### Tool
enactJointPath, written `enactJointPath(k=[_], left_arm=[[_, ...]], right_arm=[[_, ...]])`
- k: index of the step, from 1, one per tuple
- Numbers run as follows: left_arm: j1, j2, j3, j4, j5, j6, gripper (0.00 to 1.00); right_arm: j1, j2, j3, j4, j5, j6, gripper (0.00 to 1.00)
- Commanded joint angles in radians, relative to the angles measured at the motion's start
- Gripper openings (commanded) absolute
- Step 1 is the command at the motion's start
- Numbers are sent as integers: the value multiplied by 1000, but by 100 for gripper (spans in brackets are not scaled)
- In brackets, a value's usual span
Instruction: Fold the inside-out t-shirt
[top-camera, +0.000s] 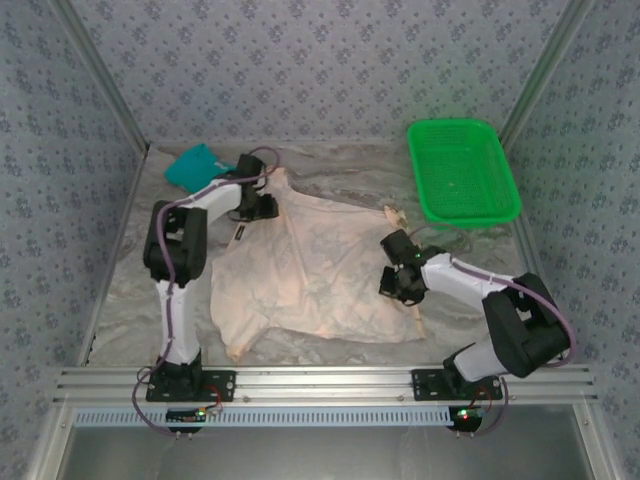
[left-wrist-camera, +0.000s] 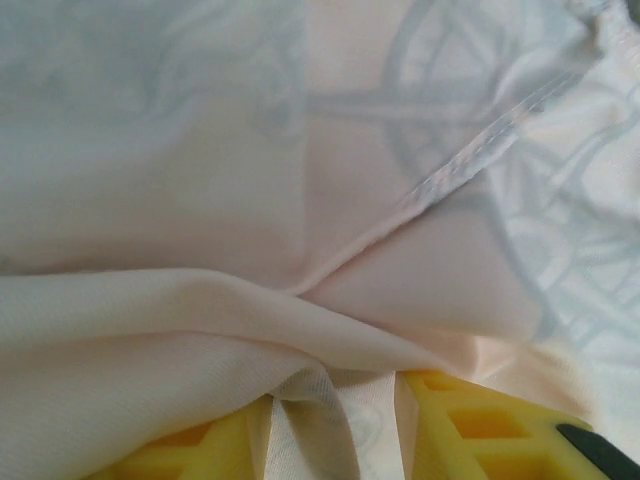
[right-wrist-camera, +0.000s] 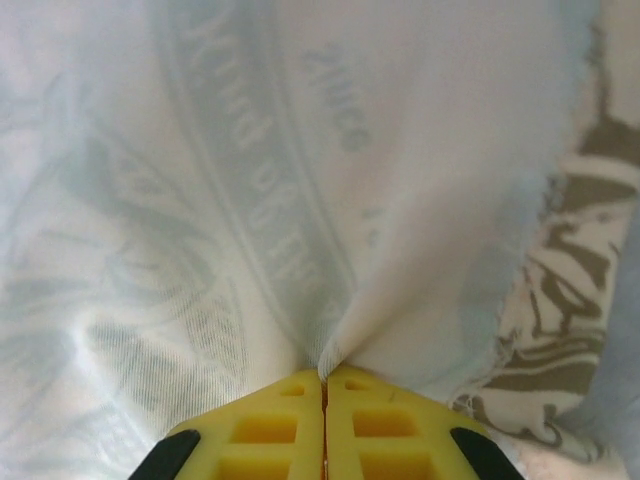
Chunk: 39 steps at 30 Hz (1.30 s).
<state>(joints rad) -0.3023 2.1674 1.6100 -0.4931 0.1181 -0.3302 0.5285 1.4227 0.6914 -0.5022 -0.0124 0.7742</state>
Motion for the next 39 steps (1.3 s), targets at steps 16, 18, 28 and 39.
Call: enactJointPath(k=[16, 18, 28, 39], left_arm=[[-121, 325, 657, -231, -57, 254, 42], [-105, 195, 477, -156, -85, 193, 42], [-46, -95, -177, 88, -108, -6, 40], [-50, 315, 428, -174, -56, 82, 17]], right_arm=[[35, -59, 138, 66, -55, -230, 36], [-11, -19, 142, 96, -48, -251, 37], [4, 104, 69, 123, -42, -319, 20], [303, 141, 66, 219, -404, -312, 17]])
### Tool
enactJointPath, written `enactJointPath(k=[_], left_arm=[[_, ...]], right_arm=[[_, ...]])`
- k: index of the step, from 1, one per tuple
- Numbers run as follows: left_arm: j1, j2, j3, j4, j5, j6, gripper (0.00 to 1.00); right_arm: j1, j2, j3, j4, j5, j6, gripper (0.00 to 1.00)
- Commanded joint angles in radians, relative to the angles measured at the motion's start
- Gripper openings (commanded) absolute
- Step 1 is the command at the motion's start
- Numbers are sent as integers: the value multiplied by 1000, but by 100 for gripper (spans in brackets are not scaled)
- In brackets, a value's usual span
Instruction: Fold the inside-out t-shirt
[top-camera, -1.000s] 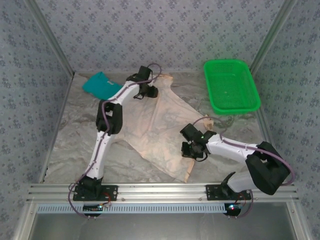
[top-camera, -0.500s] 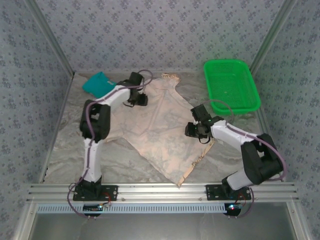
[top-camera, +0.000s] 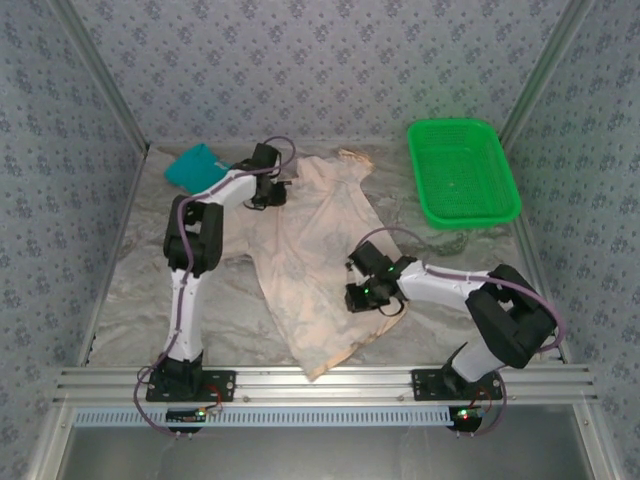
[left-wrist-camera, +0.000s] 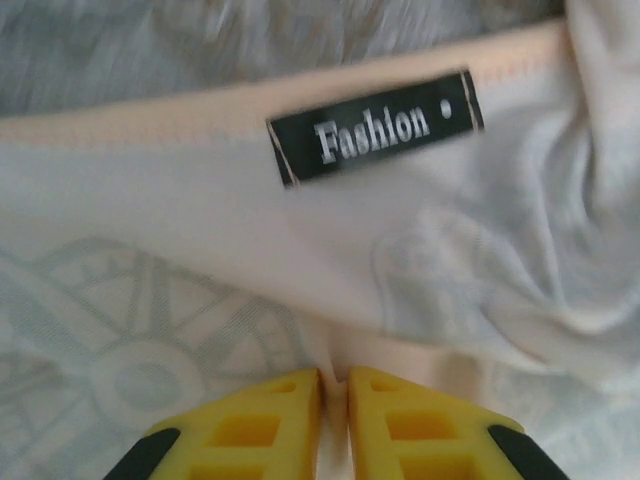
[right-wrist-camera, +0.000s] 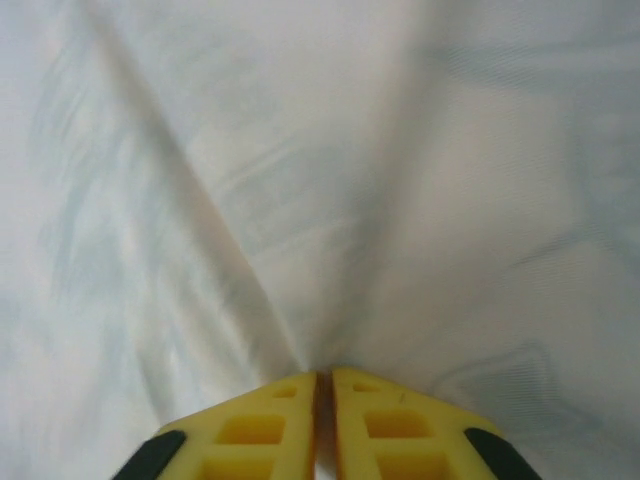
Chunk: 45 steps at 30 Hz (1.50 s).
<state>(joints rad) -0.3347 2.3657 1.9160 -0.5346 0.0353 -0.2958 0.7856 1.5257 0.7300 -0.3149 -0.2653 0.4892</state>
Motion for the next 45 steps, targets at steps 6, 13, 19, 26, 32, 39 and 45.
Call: enactJointPath(k=[6, 13, 19, 26, 32, 39, 45], left_arm=[[-46, 340, 573, -307, 121, 152, 31], [-53, 109, 382, -230, 154, 234, 39], [-58, -180, 48, -102, 64, 275, 43], [-119, -462, -267, -117, 43, 272, 38], [-341, -724, -670, 33, 143, 296, 37], [-645, -869, -1016, 303, 294, 501, 42], [-749, -801, -1017, 402, 265, 514, 47]], right_arm=[[34, 28, 144, 1, -55, 42, 42], [-152, -135, 69, -279, 137, 170, 55], [-196, -221, -13, -425, 154, 291, 55], [-113, -227, -81, -402, 190, 417, 48], [-84, -201, -70, -343, 202, 444, 11], [-130, -335, -81, -375, 151, 557, 0], [-164, -489, -39, -441, 187, 760, 0]])
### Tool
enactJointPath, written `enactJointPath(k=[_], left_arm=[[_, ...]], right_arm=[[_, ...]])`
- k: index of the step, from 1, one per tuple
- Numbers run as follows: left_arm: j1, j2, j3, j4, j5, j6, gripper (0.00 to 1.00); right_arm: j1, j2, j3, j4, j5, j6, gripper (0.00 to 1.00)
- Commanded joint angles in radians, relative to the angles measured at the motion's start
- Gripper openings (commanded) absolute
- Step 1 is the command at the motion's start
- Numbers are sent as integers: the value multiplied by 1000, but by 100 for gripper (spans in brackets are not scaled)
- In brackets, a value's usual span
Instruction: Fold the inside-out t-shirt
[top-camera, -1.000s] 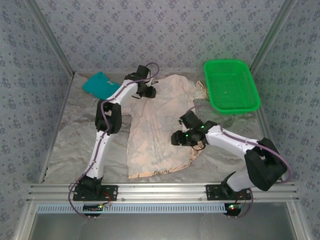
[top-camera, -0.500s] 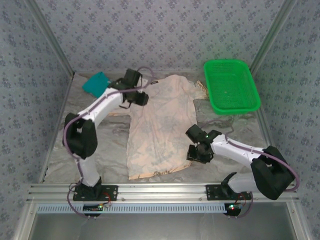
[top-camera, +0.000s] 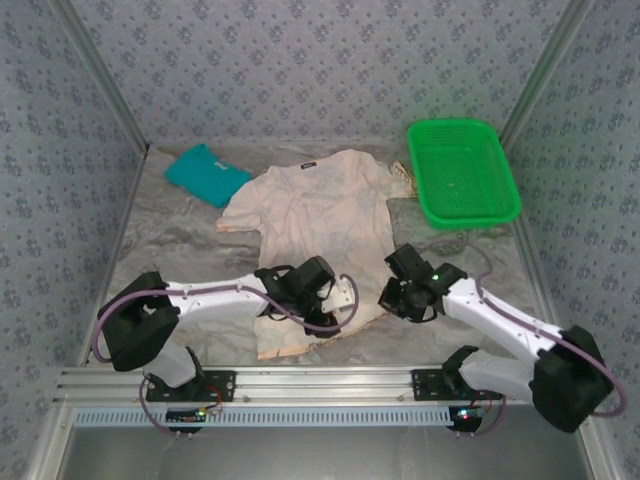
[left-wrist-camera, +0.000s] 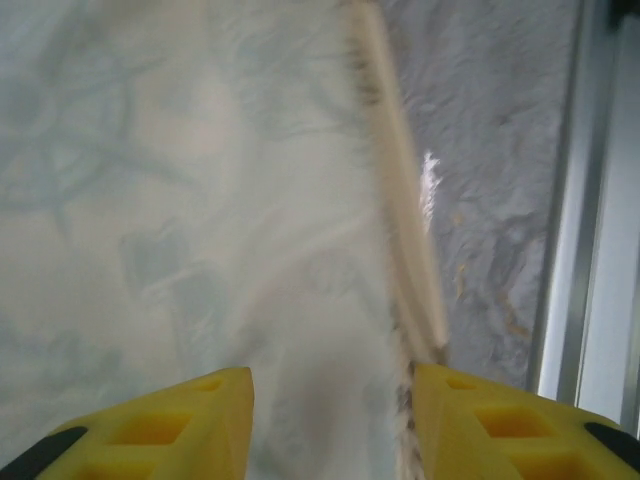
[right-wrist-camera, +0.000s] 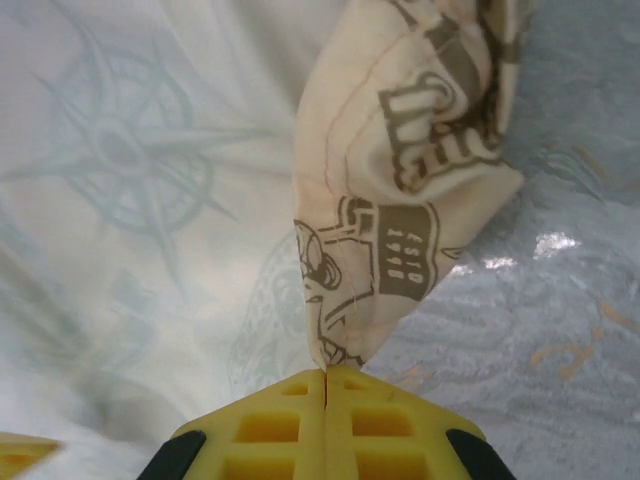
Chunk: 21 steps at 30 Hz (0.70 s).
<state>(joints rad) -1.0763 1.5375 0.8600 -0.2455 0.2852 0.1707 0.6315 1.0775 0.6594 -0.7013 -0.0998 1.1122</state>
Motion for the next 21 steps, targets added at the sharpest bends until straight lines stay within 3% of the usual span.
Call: enactJointPath(k=[1, 8, 16, 17, 18, 21], left_arm=[[-20, 52, 62, 97, 4, 47, 47], [-53, 127, 110, 116, -219, -34, 53], [-51, 103, 95, 224, -161, -82, 69], [-52, 103, 97, 235, -154, -98, 90], [-52, 101, 95, 250, -156, -116, 100], [-51, 106, 65, 332, -197, -136, 100]], right_arm=[[-15, -46, 41, -39, 22, 162, 0], [-56, 7, 146, 36, 2, 158, 0], [-107, -50, 178, 74, 23, 194, 0], [-113, -51, 180, 84, 19, 197, 0], [-115, -51, 185, 90, 16, 199, 0], [-112, -47, 193, 124, 12, 201, 0]])
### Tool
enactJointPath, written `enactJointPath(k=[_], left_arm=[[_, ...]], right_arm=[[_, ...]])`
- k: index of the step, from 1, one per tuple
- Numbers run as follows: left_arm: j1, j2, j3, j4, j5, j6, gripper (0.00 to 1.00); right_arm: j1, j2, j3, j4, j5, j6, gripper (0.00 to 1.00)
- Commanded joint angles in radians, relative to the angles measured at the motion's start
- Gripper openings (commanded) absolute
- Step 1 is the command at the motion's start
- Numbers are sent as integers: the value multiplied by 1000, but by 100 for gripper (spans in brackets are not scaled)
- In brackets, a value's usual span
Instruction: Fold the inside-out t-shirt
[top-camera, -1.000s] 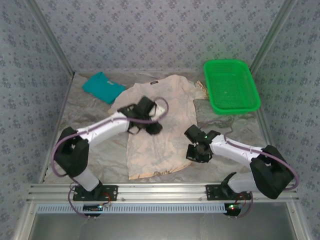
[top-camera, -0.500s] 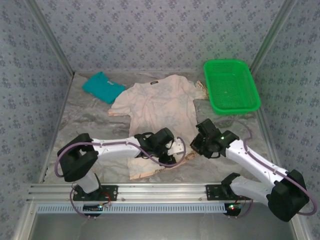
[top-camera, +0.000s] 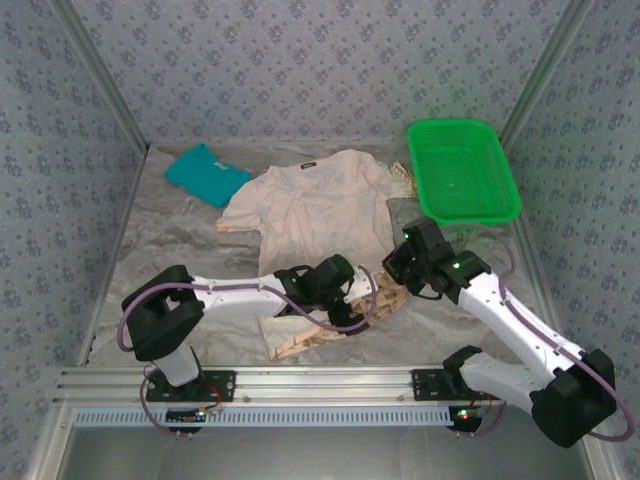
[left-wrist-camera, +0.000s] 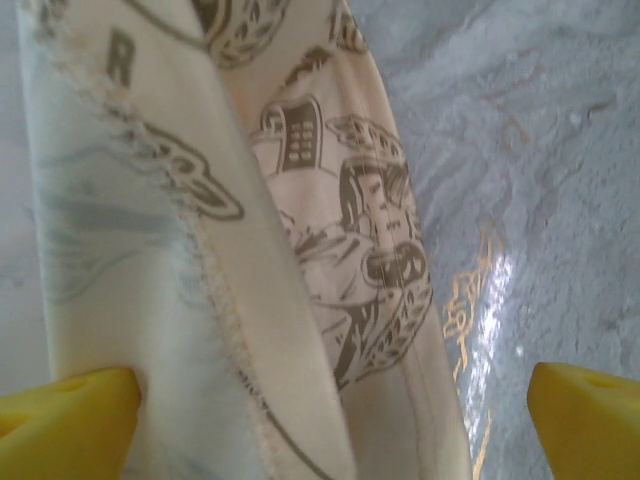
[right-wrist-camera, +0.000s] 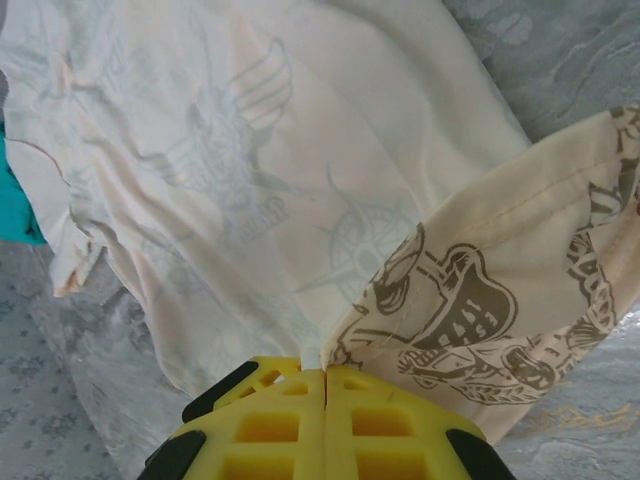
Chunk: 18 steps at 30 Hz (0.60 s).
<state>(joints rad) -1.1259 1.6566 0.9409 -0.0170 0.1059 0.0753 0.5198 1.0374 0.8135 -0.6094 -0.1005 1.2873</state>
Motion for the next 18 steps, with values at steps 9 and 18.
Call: enactJointPath(k=[9, 18], left_arm=[[66, 65, 64, -7, -103, -14, 0], [215, -124, 75, -133, 84, -68, 0]], right_arm=[[-4, -4, -9, 59, 15, 36, 0], [-87, 58, -49, 245, -40, -320, 2]])
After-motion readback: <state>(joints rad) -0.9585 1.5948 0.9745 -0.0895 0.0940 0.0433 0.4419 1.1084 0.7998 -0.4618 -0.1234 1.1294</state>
